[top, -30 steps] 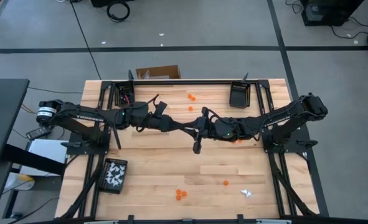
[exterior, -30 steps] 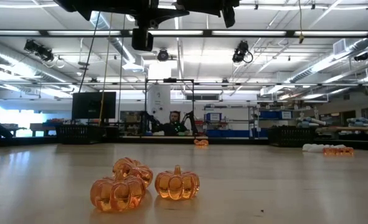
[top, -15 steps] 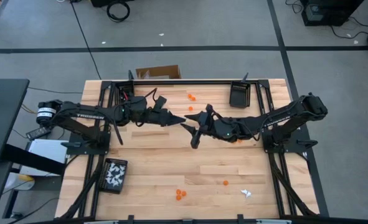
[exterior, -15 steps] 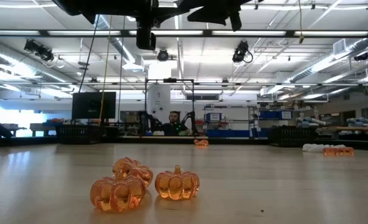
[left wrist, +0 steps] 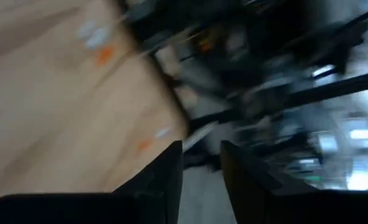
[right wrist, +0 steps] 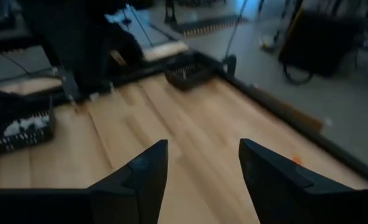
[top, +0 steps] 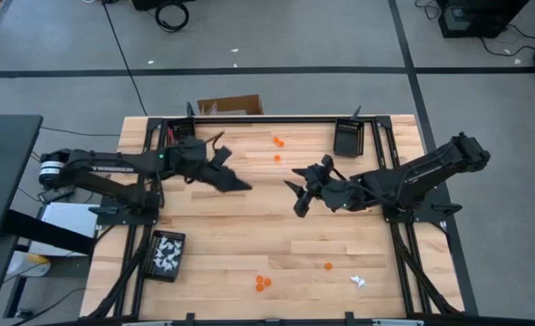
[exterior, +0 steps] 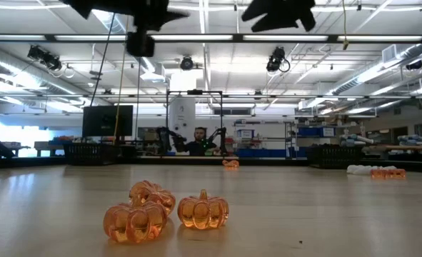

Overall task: Sort Halloween decoration
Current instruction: Put the white ghost toy into the bottom black basket

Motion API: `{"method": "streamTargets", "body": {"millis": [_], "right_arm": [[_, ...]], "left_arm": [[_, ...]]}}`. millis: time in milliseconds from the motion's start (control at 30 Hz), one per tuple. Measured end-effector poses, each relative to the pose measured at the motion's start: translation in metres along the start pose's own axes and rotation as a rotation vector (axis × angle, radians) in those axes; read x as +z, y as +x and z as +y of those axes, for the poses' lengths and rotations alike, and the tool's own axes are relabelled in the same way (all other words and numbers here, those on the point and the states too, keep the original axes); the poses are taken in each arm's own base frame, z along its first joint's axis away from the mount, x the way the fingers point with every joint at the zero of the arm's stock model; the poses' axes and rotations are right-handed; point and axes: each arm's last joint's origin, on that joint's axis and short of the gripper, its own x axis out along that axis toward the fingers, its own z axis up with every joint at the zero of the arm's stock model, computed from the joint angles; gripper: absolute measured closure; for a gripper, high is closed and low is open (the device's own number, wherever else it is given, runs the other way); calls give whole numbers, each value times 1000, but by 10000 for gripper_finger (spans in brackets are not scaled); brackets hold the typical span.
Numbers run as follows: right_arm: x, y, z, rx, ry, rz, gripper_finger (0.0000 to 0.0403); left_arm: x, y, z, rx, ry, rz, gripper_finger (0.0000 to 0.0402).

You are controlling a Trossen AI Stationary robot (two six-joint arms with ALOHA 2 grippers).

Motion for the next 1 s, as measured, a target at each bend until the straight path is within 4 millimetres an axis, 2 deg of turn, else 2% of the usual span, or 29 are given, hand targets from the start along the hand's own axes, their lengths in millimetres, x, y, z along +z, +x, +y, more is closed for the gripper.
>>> {"method": "streamTargets", "body": {"millis": [200, 300, 367, 500, 600, 833, 1000], "right_arm": [[-23, -6, -10, -63, 112, 195, 199], [-33, -6, -17, -100, 175, 306, 199], [-37, -6, -22, -128, 207, 350, 199], [-34, -11, -34, -161, 269, 384, 199], [-25, -21, -46, -170, 334, 364, 200], [-5, -54, -80, -160, 365, 310, 202], [-3, -63, -94, -161, 339, 342, 202]], "left_arm": [[-41, -24, 18, 405, 16, 142, 286], [-53, -28, 25, 553, 52, 157, 286], [-56, -24, 25, 581, 117, 132, 285], [-50, -5, 16, 500, 290, -4, 284], [-39, 5, 9, 410, 350, -117, 272], [-13, 12, 24, 444, 297, -205, 213], [-3, 15, 32, 450, 242, -234, 185]]}}
